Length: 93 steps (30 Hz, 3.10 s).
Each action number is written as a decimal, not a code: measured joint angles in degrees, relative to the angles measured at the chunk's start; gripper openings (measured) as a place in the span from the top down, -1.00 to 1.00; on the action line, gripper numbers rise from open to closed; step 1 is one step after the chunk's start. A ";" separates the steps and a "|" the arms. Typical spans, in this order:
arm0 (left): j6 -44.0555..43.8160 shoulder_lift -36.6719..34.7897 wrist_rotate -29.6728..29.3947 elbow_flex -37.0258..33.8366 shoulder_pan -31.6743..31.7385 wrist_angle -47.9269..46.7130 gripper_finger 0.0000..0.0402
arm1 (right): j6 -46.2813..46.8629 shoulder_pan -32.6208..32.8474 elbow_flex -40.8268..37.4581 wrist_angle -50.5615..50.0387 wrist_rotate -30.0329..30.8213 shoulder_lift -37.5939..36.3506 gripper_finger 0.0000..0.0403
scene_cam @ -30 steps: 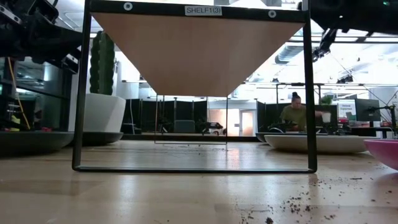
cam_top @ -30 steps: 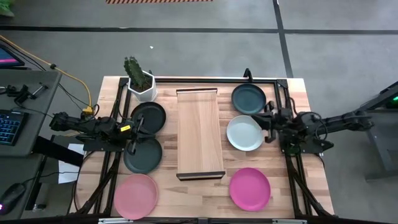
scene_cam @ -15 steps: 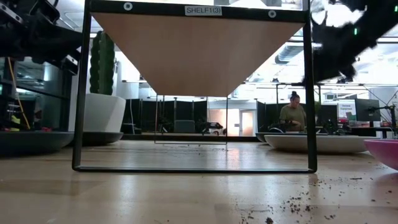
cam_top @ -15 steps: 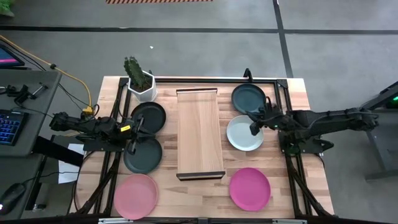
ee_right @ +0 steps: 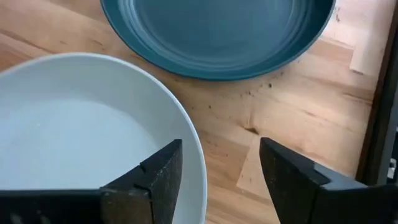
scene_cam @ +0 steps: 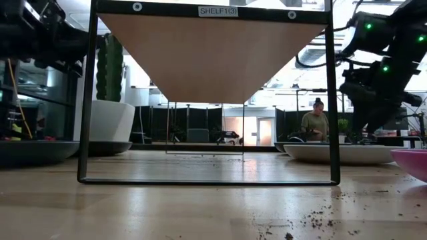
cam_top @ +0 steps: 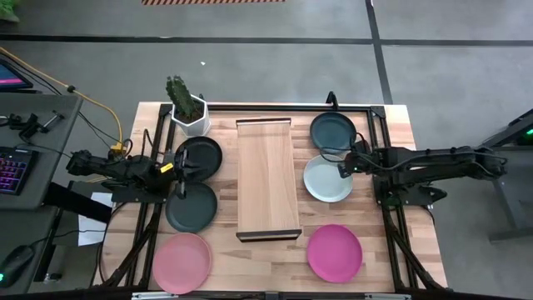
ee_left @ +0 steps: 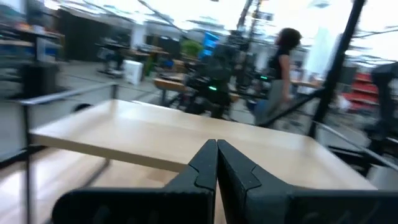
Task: Place and stack plates onto a shelf
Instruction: Put the white plate on the shelf
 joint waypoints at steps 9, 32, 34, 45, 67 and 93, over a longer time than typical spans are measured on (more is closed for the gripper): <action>-1.32 0.01 -5.68 0.00 0.01 -0.45 1.00 | 3.36 0.21 0.00 1.00 -3.01 7.02 0.02; -7.04 0.03 -3.29 0.00 -0.03 -2.73 1.00 | 6.92 4.44 -6.01 13.75 -5.70 10.64 0.05; -4.74 0.03 -5.54 0.00 -0.03 -2.35 1.00 | 6.24 4.44 -6.01 13.75 -5.75 10.64 0.11; 12.52 0.01 -10.77 0.00 -0.03 6.57 1.00 | 3.91 4.44 -5.63 14.08 -5.75 10.49 0.95; 16.69 0.01 -10.77 0.00 -0.04 8.77 1.00 | -1.51 8.81 36.70 -32.38 4.39 7.58 1.00; 18.22 0.01 -10.77 0.00 -0.05 10.20 1.00 | -32.35 -3.26 37.33 26.02 -14.80 21.43 1.00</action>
